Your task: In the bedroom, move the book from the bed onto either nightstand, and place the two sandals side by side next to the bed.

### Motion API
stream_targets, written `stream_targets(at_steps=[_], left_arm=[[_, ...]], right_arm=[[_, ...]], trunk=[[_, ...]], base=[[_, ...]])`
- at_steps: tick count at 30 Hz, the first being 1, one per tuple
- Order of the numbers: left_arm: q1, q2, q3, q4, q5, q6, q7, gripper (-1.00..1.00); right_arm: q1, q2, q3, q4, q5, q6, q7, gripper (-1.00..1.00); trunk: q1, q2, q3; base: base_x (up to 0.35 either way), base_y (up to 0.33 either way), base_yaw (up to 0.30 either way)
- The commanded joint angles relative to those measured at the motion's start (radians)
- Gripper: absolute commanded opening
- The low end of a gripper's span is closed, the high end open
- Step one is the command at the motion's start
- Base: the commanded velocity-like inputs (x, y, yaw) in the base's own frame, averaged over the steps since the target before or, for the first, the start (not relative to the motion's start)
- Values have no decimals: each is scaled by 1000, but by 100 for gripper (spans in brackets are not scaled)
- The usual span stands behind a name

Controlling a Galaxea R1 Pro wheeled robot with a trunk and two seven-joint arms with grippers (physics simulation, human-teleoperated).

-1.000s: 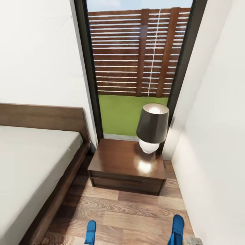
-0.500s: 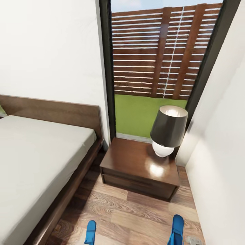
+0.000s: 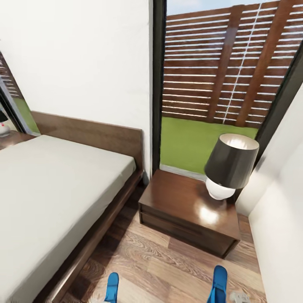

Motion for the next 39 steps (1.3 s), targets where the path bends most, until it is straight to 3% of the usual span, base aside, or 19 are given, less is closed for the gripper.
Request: stream_targets(at_steps=[1, 14, 39], left_arm=[[-1, 0, -8, 2, 9, -4, -2, -100], [-1, 0, -8, 2, 9, -3, -2, -100], [-1, 0, -8, 2, 9, -3, -2, -100]], right_arm=[[-1, 0, 8, 4, -9, -7, 5, -100], [-1, 0, 8, 4, -9, -7, 7, -100], [-1, 0, 8, 4, -9, -7, 7, -100]], trunk=[[0, 0, -1], [0, 0, -1], [0, 0, -1]], base=[[-2, -3, 287], [0, 0, 93], [0, 0, 285]])
